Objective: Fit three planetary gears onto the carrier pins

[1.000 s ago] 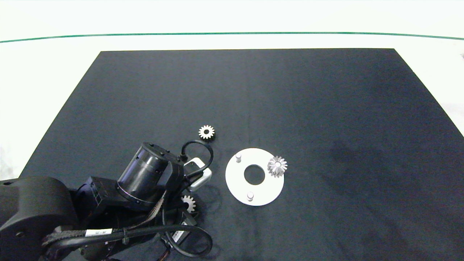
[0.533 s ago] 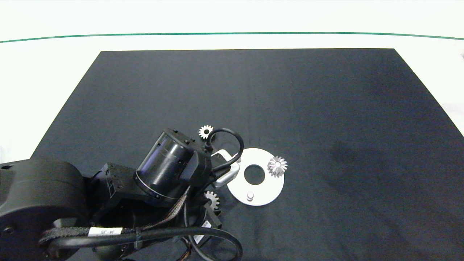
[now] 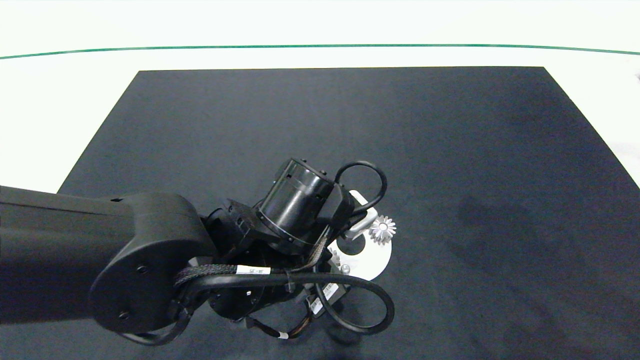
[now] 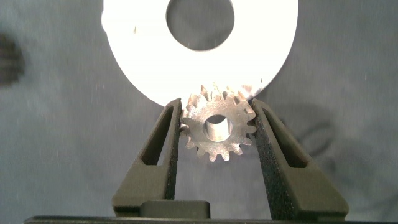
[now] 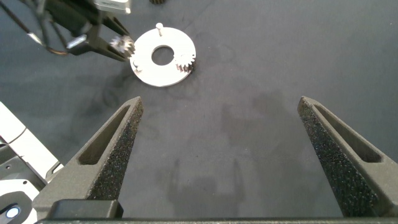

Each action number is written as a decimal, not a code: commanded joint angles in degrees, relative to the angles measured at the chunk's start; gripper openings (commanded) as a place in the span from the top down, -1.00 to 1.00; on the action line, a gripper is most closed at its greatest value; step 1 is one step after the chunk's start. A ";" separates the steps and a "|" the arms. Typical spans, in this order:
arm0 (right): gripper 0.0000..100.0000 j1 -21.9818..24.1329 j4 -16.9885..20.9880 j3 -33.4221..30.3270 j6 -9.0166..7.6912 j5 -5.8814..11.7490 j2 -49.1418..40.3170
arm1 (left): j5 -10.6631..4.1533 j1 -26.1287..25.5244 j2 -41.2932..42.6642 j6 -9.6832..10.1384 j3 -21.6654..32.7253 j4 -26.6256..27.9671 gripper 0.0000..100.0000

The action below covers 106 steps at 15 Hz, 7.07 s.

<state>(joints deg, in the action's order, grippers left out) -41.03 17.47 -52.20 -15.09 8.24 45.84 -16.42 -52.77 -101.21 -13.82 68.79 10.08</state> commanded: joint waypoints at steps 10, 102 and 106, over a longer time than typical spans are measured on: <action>-1.00 -0.01 0.11 -0.01 -0.46 0.02 -0.40 | -0.10 -2.25 -0.40 -1.12 2.22 1.96 0.62; -1.00 -0.71 0.11 1.49 -3.28 0.64 -4.62 | -0.63 21.57 -10.06 12.59 20.51 4.42 -0.84; -1.00 -0.71 0.11 1.49 -3.45 0.64 -4.88 | -0.54 21.22 -10.15 12.42 19.89 2.49 -0.66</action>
<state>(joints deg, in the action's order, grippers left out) -41.73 17.47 -50.71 -18.41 8.84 40.96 -16.84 -31.45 -111.32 -1.40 88.86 12.51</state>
